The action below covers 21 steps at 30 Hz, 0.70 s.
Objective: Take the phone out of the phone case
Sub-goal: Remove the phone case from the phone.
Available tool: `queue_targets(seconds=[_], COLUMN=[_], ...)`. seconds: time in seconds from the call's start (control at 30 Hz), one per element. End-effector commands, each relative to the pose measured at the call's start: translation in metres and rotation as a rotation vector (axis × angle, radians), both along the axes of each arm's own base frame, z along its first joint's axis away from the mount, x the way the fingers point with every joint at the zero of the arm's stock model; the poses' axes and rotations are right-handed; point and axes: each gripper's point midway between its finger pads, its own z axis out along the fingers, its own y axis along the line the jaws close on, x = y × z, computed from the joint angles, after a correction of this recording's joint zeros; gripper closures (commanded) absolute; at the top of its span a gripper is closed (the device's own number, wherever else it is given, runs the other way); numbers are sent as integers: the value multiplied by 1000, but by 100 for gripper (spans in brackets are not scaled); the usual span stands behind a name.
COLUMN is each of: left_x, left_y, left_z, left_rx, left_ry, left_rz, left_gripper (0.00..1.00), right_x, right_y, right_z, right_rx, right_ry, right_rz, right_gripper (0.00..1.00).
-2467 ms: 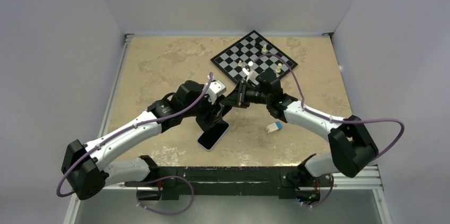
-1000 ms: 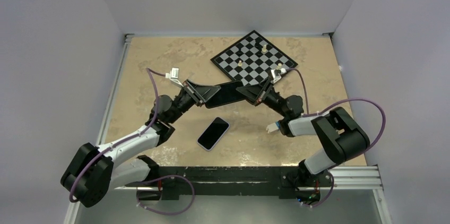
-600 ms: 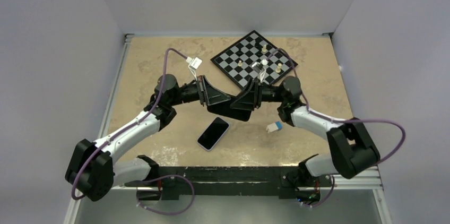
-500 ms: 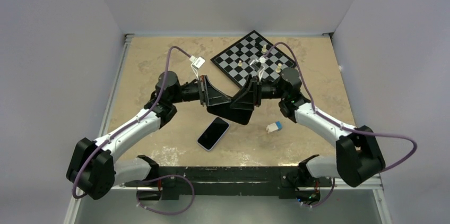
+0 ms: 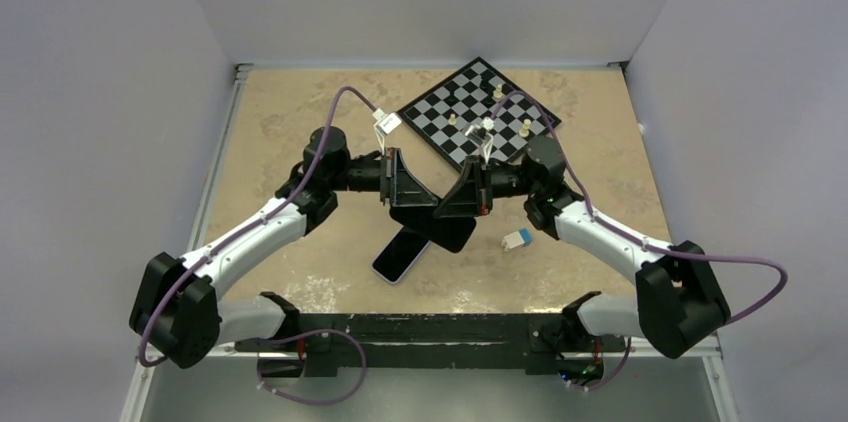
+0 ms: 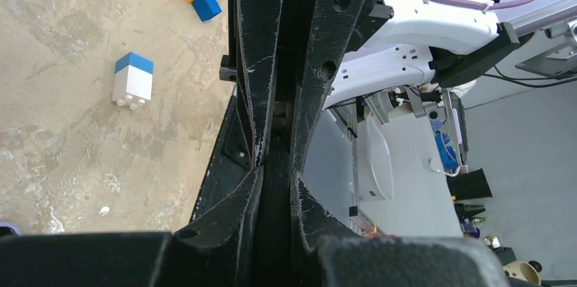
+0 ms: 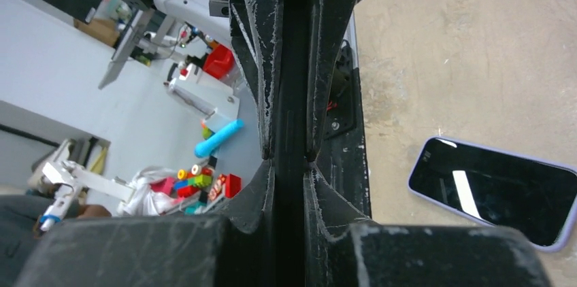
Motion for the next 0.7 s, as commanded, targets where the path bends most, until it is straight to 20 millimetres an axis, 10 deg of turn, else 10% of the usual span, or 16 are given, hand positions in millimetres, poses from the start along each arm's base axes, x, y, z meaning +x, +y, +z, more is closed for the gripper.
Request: queue_targets(seconds=[0.0,0.3,0.4,0.53,0.67], left_x=[14,28,30,23,13], left_y=[5,44,49,40,22], left_z=[64,53,46,57,71], left_rx=[-110,-141,-149,-307,-409], left_ry=[-96,-132,-98,-108,-112], left_rz=[126,469,516,437,332], left_gripper=[86,19,22,57,61], right_x=[5,4,6,14,19], right_y=[2,-11,-14,-15,-16], right_z=[26,70,79,85,89], right_rx=[117,339,381,414,446], right_ry=[-27,62,65,85,98], right_rz=[-88,-174,-211,-257,-299], right_gripper=[100,100,100,100,100])
